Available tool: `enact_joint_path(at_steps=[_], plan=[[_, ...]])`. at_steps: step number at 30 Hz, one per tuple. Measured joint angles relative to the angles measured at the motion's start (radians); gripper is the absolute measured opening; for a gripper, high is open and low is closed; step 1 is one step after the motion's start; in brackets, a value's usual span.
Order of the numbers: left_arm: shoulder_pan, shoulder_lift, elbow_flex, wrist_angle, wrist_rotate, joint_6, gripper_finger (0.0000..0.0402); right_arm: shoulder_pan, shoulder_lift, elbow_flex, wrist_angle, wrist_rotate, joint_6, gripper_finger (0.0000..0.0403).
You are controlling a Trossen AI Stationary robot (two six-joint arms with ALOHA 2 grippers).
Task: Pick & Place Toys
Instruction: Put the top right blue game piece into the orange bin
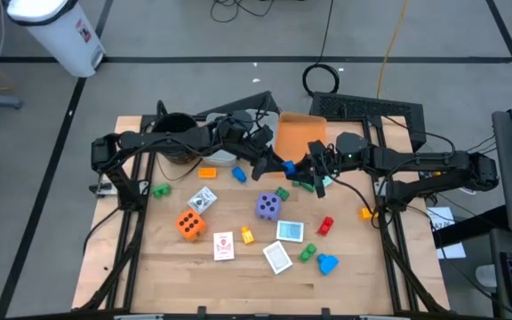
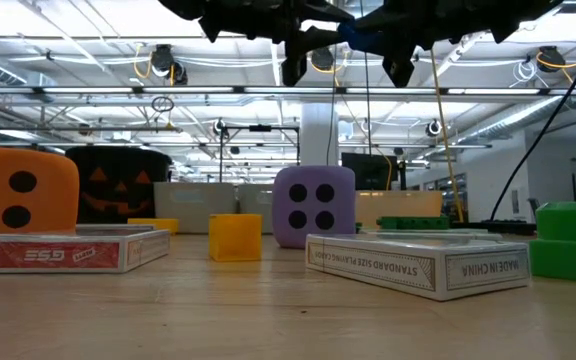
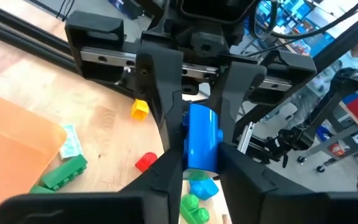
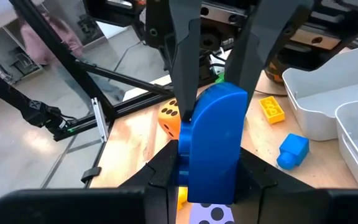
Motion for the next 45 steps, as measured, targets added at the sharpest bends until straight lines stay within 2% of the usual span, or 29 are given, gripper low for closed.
enact_joint_path(at_steps=[12, 23, 36, 41, 45], plan=[[0.001, 0.0, -0.002, 0.026, 0.003, 0.041, 0.0075, 0.0, -0.002, 0.0, 0.004, 0.001, -0.003, 0.0087], [0.004, 0.0, -0.002, 0.042, 0.023, 0.048, 0.007, 0.0, 0.0, 0.0, 0.01, 0.002, 0.089, 0.0155], [0.022, 0.0, -0.002, 0.038, 0.037, 0.047, 0.0062, -0.004, 0.0, 0.0, 0.01, 0.005, 0.107, 0.021], [0.021, 0.0, -0.001, 0.054, 0.06, 0.045, 0.0025, -0.004, 0.0, 0.0, 0.01, 0.011, 0.089, 0.0207], [0.02, 0.0, -0.001, 0.053, 0.067, 0.044, 0.0017, -0.012, 0.0, 0.0, 0.009, 0.004, 0.08, 0.0171]])
